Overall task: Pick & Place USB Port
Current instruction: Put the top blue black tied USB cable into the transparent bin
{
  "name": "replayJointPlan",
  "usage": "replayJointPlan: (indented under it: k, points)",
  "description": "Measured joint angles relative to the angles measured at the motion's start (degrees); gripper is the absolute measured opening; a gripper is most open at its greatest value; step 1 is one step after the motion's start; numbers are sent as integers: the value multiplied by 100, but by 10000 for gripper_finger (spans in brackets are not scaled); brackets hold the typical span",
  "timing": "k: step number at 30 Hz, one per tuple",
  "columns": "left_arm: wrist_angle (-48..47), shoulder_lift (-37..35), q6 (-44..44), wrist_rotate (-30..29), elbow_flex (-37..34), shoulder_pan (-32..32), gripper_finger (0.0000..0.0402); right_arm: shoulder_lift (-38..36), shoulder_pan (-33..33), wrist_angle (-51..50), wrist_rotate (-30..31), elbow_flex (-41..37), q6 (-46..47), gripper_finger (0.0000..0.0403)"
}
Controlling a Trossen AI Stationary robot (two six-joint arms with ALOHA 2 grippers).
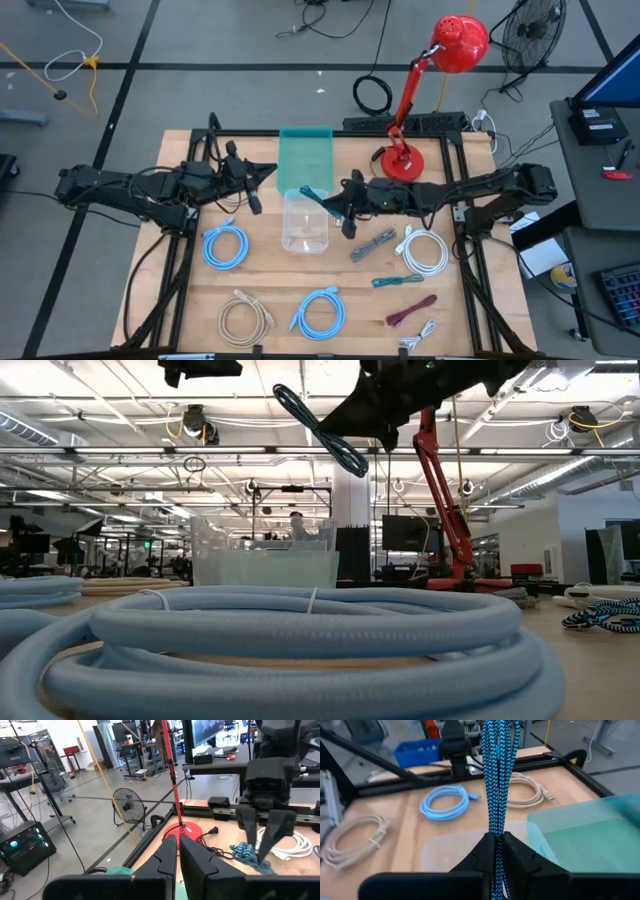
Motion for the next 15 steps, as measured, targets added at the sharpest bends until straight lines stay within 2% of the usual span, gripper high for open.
replayJointPlan:
  k: [5, 7, 11, 15]
  points:
    - [-2, -1, -38, -2, 0, 0, 26, 555, -110, -1118, -7, 836, -649, 18]
    - [-18, -1, -40, -2, 0, 0, 26, 1014, -108, -1430, -5, 1404, -1031, 18]
    - [-123, -1, -85, -3, 2, 0, 26, 1807, -19, -2938, 42, 2361, -1713, 18]
    - [-296, -1, -216, -5, 2, -1, 26, 2327, 102, -3528, 447, 2890, -2309, 18]
